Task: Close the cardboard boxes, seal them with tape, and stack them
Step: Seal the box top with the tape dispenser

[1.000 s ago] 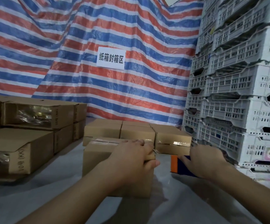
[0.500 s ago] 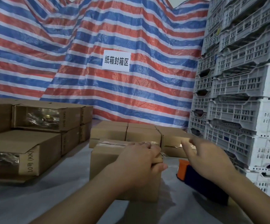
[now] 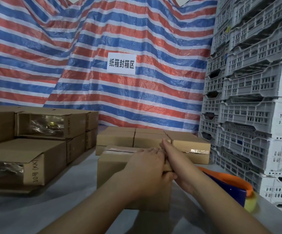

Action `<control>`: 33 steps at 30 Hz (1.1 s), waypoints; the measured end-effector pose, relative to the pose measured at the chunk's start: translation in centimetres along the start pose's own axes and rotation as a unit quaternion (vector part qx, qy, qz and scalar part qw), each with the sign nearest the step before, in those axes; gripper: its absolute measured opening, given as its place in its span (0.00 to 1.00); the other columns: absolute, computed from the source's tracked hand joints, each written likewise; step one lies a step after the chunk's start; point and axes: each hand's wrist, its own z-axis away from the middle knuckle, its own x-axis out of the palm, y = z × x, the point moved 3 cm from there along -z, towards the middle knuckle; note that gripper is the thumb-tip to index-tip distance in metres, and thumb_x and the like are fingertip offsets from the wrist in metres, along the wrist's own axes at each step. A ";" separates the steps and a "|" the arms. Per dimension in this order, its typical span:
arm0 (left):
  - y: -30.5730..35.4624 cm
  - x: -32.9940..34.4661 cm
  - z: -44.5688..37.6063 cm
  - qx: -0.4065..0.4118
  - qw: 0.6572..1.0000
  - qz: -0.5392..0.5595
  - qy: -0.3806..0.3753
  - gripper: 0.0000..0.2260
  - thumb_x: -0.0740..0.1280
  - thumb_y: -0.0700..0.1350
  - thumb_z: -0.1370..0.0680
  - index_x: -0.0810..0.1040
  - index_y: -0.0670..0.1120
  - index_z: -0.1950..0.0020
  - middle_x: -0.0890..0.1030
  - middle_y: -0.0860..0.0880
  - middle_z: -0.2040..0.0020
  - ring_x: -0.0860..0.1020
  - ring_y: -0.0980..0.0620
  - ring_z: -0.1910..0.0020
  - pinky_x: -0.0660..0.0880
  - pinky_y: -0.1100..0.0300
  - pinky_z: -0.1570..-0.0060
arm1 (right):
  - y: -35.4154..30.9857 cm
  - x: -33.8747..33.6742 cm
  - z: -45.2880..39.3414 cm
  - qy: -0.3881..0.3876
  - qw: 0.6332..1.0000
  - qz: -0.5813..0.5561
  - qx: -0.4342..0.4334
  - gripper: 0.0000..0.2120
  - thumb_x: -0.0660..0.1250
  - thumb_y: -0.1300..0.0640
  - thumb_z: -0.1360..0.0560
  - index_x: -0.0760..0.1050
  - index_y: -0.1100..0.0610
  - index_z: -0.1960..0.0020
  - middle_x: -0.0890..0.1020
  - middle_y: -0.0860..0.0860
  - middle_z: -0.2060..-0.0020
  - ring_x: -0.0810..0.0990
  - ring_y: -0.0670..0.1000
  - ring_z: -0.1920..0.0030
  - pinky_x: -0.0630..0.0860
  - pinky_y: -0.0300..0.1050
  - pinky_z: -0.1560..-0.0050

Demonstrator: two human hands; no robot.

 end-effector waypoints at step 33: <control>-8.8 2.9 8.0 -0.392 0.716 0.551 0.170 0.38 0.51 0.76 0.35 0.66 0.64 0.26 0.68 0.50 0.26 0.66 0.46 0.29 0.61 0.44 0.30 | 2.6 0.6 2.2 0.050 0.976 -0.158 0.140 0.29 0.62 0.31 0.25 0.80 0.54 0.41 0.87 0.62 0.54 0.87 0.60 0.56 0.78 0.56 0.50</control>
